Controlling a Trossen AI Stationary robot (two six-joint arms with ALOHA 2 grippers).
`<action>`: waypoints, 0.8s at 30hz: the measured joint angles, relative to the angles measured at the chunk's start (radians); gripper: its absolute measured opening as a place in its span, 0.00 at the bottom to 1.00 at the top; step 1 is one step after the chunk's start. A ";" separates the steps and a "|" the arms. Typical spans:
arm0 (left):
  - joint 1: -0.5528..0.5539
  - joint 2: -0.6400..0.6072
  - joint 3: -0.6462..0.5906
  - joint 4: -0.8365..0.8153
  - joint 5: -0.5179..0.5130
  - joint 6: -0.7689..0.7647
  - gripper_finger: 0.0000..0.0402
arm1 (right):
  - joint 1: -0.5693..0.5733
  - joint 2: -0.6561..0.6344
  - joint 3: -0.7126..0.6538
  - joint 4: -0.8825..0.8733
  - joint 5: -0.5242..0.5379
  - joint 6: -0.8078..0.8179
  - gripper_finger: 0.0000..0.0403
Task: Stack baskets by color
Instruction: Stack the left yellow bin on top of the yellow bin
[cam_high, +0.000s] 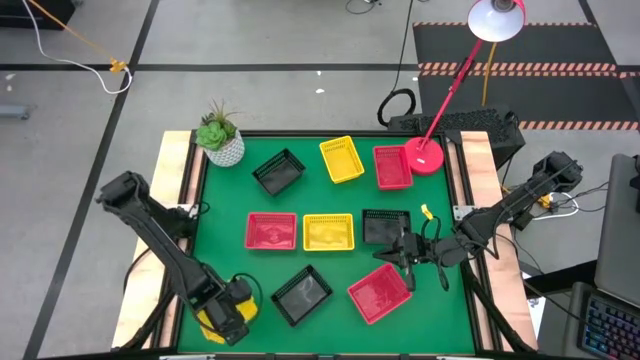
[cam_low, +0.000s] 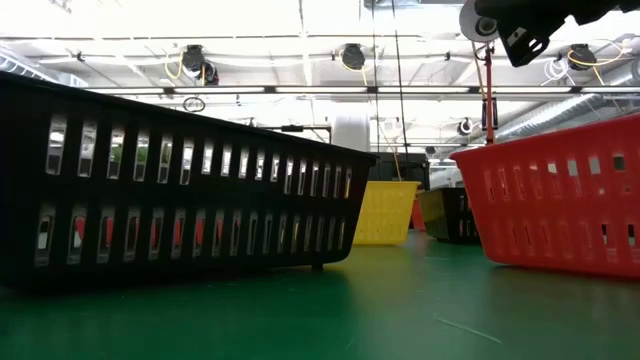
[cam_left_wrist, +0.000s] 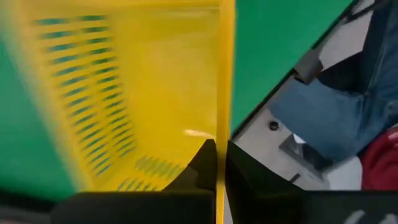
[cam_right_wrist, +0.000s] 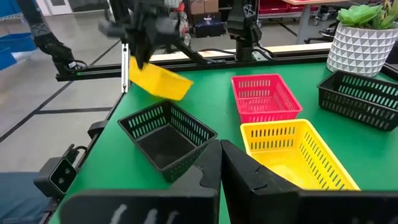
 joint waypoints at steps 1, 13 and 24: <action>0.006 -0.006 0.032 -0.051 0.000 0.015 0.03 | 0.000 0.000 0.000 0.000 0.000 0.000 0.00; 0.109 -0.012 0.432 -0.568 -0.127 0.302 0.02 | 0.000 0.000 0.000 -0.006 0.000 0.000 0.00; 0.240 -0.012 0.592 -0.734 -0.169 0.616 0.02 | -0.001 0.000 0.000 -0.006 0.000 0.000 0.00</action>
